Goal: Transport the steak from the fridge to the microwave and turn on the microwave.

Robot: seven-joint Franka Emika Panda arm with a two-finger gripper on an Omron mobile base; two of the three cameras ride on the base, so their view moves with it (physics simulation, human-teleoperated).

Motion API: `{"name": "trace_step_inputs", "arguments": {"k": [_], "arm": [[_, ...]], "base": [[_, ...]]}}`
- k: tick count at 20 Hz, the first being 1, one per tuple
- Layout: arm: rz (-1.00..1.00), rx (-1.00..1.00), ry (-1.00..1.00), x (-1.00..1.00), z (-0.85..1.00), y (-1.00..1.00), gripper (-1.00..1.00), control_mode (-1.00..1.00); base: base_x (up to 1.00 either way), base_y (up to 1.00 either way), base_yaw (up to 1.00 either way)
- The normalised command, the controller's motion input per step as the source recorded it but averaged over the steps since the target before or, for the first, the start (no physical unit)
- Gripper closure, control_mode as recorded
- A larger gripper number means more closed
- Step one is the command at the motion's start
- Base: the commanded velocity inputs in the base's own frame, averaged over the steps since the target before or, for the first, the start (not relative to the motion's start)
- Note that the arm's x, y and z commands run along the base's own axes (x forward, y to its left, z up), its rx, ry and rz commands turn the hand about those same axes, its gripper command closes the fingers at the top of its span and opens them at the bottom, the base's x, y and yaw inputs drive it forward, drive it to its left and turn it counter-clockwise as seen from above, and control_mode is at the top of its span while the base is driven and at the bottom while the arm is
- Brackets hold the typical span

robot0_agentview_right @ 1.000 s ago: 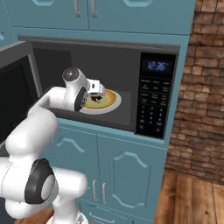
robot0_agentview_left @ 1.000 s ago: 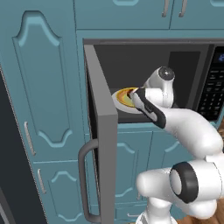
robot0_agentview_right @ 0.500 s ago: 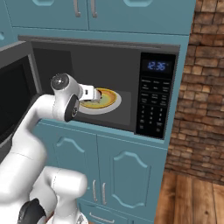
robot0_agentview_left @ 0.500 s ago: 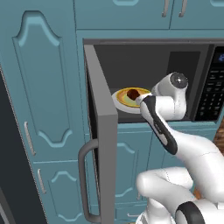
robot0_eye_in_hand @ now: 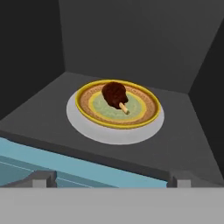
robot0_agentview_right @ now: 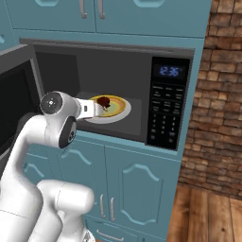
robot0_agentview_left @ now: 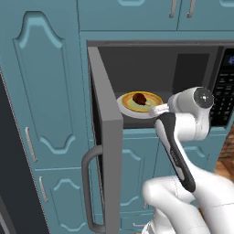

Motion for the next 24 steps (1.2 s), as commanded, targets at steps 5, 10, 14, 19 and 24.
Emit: {"name": "trace_step_inputs", "arguments": {"k": [5, 10, 14, 19, 24], "arm": [[0.00, 0.01, -0.02, -0.50, 0.15, 0.00, -1.00, -1.00], [0.00, 0.00, 0.00, -0.49, 0.01, 0.00, -1.00, -1.00], [0.00, 0.00, 0.00, -0.49, 0.07, 0.00, -1.00, -1.00], [0.00, 0.00, -0.01, -0.64, 0.05, 0.00, -1.00, -1.00], [0.00, 0.00, -0.05, -0.73, 0.00, 0.00, -1.00, -1.00]], "base": [[0.00, 0.00, 0.00], [0.00, 0.00, 0.00], [0.00, 0.00, 0.00], [0.00, 0.00, 0.00], [0.00, 0.00, 0.00]]}}
